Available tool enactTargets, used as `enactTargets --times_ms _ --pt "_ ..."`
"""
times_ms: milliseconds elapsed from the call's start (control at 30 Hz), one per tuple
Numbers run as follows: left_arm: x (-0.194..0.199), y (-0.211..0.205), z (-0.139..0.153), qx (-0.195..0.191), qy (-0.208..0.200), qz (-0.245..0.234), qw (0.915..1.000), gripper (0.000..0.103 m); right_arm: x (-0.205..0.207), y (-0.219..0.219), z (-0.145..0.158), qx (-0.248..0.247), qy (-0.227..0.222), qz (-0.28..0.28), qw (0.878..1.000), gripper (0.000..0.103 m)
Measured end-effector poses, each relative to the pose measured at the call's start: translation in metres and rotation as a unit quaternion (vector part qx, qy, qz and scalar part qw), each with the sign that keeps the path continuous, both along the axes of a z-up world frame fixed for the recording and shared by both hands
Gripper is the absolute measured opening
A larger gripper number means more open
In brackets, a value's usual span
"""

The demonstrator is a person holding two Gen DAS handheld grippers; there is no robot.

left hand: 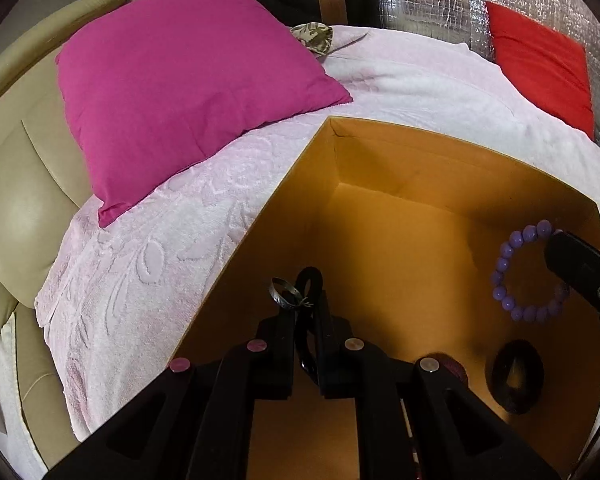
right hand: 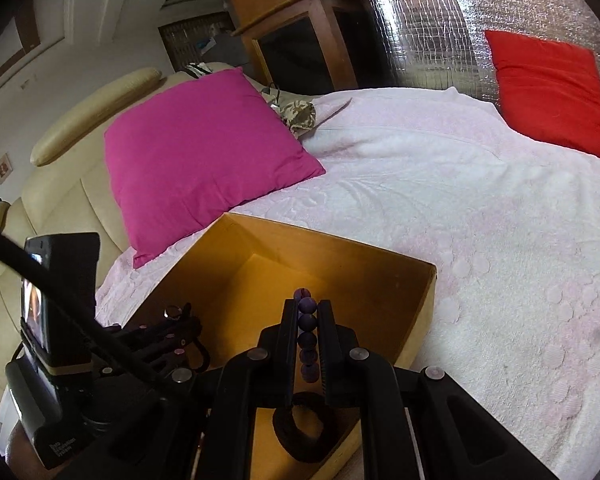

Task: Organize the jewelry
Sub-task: 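Lower both held items into the orange box and open both tools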

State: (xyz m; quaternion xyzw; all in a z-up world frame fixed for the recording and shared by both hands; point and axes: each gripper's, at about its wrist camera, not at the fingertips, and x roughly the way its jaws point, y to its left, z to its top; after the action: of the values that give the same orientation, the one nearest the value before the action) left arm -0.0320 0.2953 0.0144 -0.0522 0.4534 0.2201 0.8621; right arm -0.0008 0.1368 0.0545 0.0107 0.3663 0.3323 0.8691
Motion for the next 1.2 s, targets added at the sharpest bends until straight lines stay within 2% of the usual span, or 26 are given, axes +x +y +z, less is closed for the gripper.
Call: enactTargets --times_ms 367,433,533,667,900,1200 --pt "0.002 -0.001 -0.007 0.005 0.019 0.003 0.9998 0.01 0.003 -0.004 0.0 0.008 0.014 -0.002 1.0 0.011" --pt "0.003 -0.002 -0.007 0.012 0.024 0.006 0.9996 0.015 0.004 -0.007 0.001 0.011 0.015 -0.004 1.0 0.011" --pt "0.003 -0.002 -0.006 0.012 0.022 0.008 0.9997 0.03 0.006 -0.014 0.002 0.021 0.023 -0.011 0.999 0.011" --pt "0.003 -0.007 -0.005 0.016 0.021 0.0 0.9996 0.046 0.009 -0.027 0.006 0.041 0.033 -0.019 0.998 0.012" --pt "0.0 -0.02 0.006 0.029 0.002 -0.016 0.9994 0.052 0.006 -0.048 0.015 0.049 0.034 -0.031 0.998 0.013" --pt "-0.018 -0.052 0.038 0.067 -0.06 -0.041 0.9951 0.064 -0.009 -0.081 0.031 0.04 0.022 -0.052 0.998 0.013"
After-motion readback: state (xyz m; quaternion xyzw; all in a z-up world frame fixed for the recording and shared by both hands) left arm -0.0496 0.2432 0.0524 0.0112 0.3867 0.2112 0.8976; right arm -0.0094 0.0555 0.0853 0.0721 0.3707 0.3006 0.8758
